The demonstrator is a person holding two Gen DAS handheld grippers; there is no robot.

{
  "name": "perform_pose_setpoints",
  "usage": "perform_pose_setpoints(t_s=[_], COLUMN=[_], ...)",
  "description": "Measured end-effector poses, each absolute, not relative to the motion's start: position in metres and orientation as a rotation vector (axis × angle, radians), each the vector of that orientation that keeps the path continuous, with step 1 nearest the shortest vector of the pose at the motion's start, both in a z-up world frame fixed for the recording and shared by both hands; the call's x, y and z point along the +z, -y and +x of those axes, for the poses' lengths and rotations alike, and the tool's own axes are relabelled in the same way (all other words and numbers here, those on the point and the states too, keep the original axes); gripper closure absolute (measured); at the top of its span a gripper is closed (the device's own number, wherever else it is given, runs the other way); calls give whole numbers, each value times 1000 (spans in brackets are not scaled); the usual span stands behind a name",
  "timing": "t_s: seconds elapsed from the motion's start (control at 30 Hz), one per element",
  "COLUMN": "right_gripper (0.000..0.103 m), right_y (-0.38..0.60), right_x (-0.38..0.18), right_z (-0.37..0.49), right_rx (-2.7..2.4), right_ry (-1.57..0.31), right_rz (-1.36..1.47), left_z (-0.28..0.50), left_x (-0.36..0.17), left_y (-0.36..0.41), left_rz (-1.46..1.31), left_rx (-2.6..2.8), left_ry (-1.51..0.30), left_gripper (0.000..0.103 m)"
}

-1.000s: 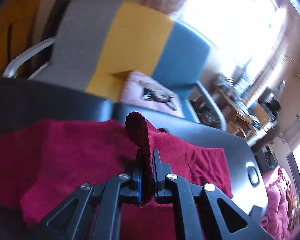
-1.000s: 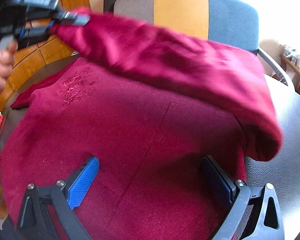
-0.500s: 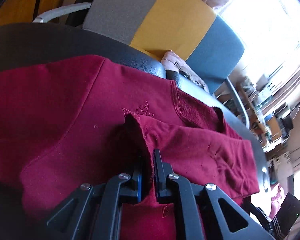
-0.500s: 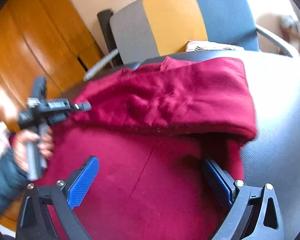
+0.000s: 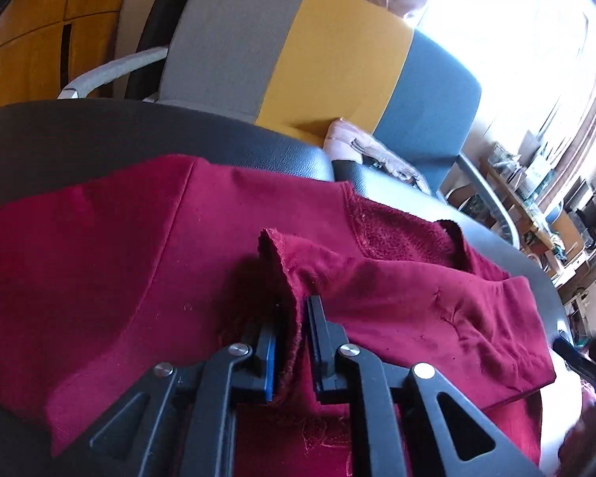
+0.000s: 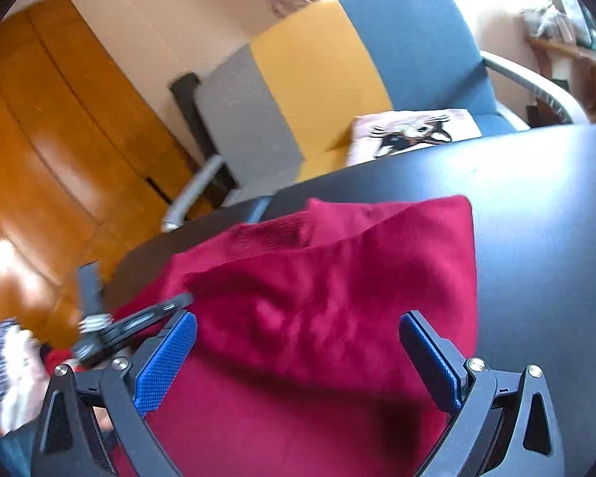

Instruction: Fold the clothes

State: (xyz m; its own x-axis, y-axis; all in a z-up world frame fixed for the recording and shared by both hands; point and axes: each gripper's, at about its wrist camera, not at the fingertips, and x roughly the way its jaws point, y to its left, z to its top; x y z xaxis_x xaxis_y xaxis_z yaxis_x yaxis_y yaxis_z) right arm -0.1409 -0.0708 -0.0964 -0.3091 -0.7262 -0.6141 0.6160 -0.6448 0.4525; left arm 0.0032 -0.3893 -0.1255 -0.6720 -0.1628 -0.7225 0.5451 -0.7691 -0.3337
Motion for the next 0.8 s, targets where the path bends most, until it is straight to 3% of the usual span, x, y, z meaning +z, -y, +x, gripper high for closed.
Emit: perform_pose_setpoints(t_s=[0.33,0.5,0.67,0.8], right_gripper=[0,0,0,0], right_y=[97,105,84,80], right_x=[-140,-142,-142,-138], right_z=[-175,-148,-129,-137], right_rx=[-2257,-2288,-2290,-2250], right_ry=[-43,-304,-248,-169], right_rz=[1114,1127,1119,1130], left_z=[-7,8,22,20], left_x=[-130,-129,-135,-134], left_y=[389,375,380,378], left_rz=[985,975,938,951], left_rx=[-2445,-2455,-2478,-2469], left_ry=[-710,-706,-823,-785], left_gripper=[88,88,88,88])
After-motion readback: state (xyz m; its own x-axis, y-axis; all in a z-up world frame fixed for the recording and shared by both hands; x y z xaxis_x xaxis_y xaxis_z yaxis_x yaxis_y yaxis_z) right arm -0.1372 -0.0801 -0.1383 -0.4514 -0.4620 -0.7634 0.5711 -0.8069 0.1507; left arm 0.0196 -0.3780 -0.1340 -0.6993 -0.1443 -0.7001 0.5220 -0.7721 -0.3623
